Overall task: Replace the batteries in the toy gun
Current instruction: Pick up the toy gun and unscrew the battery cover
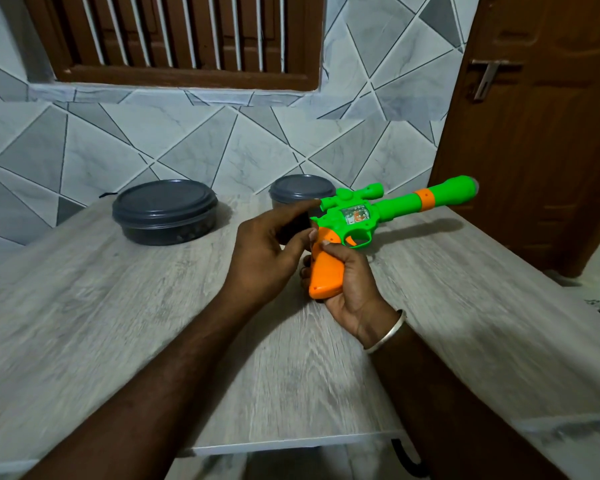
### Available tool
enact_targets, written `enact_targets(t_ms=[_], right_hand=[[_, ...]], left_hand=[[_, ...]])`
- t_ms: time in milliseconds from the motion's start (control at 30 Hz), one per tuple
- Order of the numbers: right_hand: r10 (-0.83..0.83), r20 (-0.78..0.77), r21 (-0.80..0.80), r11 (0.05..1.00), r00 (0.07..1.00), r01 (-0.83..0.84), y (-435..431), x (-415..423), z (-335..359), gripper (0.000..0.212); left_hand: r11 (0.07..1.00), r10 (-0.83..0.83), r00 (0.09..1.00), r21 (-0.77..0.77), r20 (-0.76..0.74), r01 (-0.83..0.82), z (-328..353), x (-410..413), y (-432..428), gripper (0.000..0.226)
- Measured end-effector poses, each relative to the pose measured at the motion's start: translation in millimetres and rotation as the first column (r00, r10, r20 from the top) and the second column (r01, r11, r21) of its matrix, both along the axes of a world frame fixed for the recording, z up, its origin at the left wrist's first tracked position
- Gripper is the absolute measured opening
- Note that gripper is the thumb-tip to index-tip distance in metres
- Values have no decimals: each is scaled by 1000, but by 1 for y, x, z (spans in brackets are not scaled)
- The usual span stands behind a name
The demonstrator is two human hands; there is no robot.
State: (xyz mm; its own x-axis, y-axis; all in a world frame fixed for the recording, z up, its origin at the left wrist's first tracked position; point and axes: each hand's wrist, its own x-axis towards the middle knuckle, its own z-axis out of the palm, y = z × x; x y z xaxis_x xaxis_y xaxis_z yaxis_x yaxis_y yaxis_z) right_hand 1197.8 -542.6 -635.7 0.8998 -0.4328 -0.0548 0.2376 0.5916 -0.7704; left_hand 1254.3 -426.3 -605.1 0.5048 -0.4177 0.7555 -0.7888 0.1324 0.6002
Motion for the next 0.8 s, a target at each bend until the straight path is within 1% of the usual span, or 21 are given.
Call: enact_targets(t_ms=[67, 133, 233, 367, 567, 700, 800], right_hand=[[10, -7, -1, 1000, 1000, -10, 0, -1, 1, 22], [14, 12, 12, 1000, 1000, -14, 1, -1, 2, 18], [3, 12, 6, 1000, 1000, -3, 1, -1, 1, 18], [-7, -11, -3, 1000, 1000, 7, -1, 1, -1, 24], [8, 26, 4, 1000, 1000, -8, 0, -2, 2, 16], [-1, -19, -15, 1000, 1000, 1, 0, -1, 0, 22], [-3, -20, -24, 1000, 1000, 3, -1, 0, 0, 20]], left_hand=[[999, 43, 999, -14, 31, -42, 1, 0, -1, 42], [999, 47, 998, -17, 46, -47, 2, 0, -2, 40], [1000, -14, 1000, 2, 3, 14, 1, -2, -1, 40], [1000, 16, 1000, -5, 20, -16, 2, -2, -2, 40], [998, -60, 998, 34, -28, 61, 2, -2, 1, 40], [999, -40, 999, 9, -35, 40, 0, 1, -1, 36], [999, -34, 999, 4, -36, 35, 0, 1, -1, 35]])
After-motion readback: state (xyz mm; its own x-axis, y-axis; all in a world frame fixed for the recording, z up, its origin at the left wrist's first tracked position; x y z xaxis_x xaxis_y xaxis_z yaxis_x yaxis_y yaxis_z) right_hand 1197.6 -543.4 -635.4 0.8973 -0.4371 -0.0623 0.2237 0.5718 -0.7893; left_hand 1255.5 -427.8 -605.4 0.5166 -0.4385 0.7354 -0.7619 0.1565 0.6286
